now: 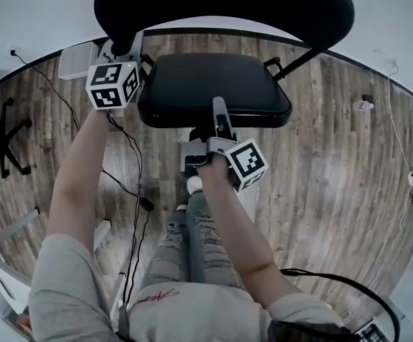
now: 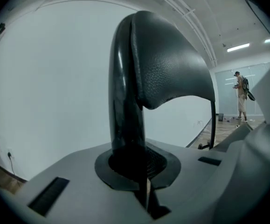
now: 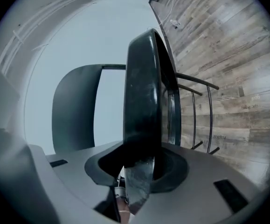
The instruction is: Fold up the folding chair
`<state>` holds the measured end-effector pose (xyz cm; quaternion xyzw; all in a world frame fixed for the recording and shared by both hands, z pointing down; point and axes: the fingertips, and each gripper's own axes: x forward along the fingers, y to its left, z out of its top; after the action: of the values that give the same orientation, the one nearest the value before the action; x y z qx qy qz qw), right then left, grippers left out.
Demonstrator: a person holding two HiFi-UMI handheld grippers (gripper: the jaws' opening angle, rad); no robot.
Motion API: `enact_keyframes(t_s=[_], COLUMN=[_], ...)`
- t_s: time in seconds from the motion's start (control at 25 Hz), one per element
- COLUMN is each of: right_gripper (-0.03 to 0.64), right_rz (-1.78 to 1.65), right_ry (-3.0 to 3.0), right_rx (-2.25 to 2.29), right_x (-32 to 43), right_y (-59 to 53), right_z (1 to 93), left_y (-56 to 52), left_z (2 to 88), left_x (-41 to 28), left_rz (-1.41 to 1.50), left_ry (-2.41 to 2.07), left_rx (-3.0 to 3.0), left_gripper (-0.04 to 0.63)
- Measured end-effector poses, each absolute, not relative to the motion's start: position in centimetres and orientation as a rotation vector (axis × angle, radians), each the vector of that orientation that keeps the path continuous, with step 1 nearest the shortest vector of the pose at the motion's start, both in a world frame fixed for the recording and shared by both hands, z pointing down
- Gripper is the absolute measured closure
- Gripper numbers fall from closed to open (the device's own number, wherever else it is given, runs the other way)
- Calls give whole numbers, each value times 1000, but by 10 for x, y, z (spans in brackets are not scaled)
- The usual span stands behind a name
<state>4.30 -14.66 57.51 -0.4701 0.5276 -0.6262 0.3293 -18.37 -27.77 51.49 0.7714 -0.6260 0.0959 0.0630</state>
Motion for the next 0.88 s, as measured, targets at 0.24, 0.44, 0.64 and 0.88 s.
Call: enact_keyframes(t_s=[0.24, 0.44, 0.64, 0.88], right_gripper=[479, 479, 480, 482], right_rz=[-1741, -1790, -1834, -1884], right_ry=[1280, 1228, 1205, 1178], right_rx=[-1279, -1288, -1374, -1466], right_x=[30, 26, 23, 7], right_y=[-192, -202, -216, -266], right_z=[564, 546, 536, 533], left_y=[-299, -286, -283, -332], left_z=[523, 507, 501, 506], left_x=[-183, -182, -180, -191], left_rz=[444, 422, 443, 472], left_ry=[-1793, -1820, -1761, -1682], left_rx=[2344, 2371, 2400, 2395], left_gripper=[577, 577, 577, 577])
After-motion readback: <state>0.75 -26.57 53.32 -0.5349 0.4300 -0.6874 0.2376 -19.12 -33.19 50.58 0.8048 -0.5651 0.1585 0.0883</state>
